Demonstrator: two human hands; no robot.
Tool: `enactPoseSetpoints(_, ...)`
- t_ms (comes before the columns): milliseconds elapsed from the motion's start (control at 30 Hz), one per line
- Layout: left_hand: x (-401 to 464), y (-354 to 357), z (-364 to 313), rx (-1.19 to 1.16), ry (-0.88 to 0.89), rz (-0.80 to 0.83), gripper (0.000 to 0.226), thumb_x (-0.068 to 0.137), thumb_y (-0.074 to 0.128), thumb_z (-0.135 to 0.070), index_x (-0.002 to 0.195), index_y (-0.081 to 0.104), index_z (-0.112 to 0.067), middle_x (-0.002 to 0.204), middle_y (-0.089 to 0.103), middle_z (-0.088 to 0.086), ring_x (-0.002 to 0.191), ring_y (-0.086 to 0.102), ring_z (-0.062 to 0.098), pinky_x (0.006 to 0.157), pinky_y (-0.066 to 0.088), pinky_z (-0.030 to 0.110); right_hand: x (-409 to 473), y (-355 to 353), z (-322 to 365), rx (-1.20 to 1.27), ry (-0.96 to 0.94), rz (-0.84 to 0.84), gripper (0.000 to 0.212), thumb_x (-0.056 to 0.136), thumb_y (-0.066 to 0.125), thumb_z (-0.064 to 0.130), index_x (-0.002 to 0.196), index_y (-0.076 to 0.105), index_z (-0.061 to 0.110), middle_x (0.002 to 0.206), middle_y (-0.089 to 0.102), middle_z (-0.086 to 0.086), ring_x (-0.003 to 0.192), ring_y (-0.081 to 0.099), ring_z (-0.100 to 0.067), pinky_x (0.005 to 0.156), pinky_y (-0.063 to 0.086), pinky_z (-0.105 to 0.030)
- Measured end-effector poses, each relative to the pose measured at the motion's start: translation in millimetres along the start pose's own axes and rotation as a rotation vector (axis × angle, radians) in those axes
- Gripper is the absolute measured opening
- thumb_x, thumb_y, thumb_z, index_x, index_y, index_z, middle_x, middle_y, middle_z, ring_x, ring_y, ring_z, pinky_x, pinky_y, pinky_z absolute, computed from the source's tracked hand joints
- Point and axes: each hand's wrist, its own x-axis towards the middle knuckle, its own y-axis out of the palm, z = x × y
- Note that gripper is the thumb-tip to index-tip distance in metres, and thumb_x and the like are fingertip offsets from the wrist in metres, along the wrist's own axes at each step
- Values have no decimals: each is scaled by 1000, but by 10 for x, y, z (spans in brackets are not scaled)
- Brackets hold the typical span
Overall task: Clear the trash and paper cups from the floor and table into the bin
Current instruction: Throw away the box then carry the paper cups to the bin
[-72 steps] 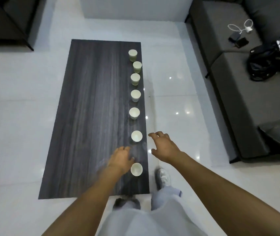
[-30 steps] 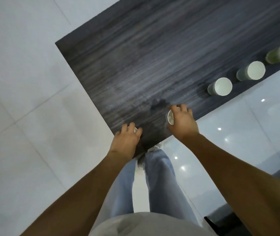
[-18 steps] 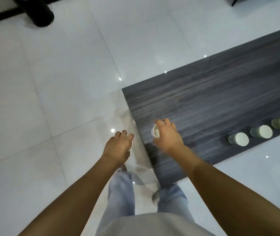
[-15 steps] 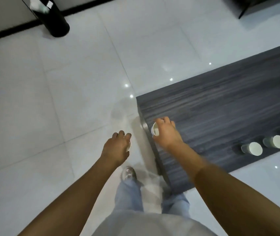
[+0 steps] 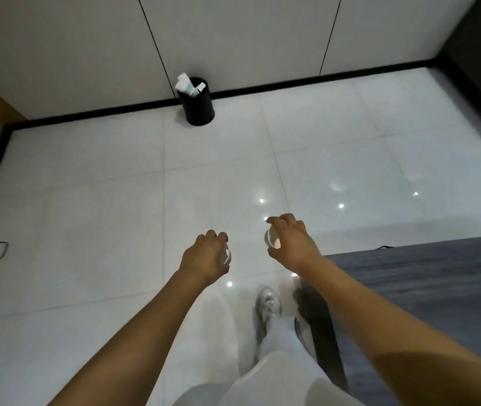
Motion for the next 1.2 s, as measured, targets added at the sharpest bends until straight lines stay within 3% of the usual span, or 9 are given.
enactPoseSetpoints(533,2829,-1902,964,-118,-157,-81,56,80,68,-35,128,43,-25,125,47,-2,113,46,21,80,46,32,3467,-990,874,-37,-147,85,65,82,65,20,141,37,25,138,38,-3,121,39,-26,92,48,-37)
enactPoseSetpoints(1200,6490,-4158,2964,-172,-120,-121,53,81,68,-31,128,44,-21,126,42,1,118,40,21,83,50,36,7681,-1701,2385,-26,-42,79,67,83,68,21,142,36,23,140,36,-6,122,39,-29,94,48,-40)
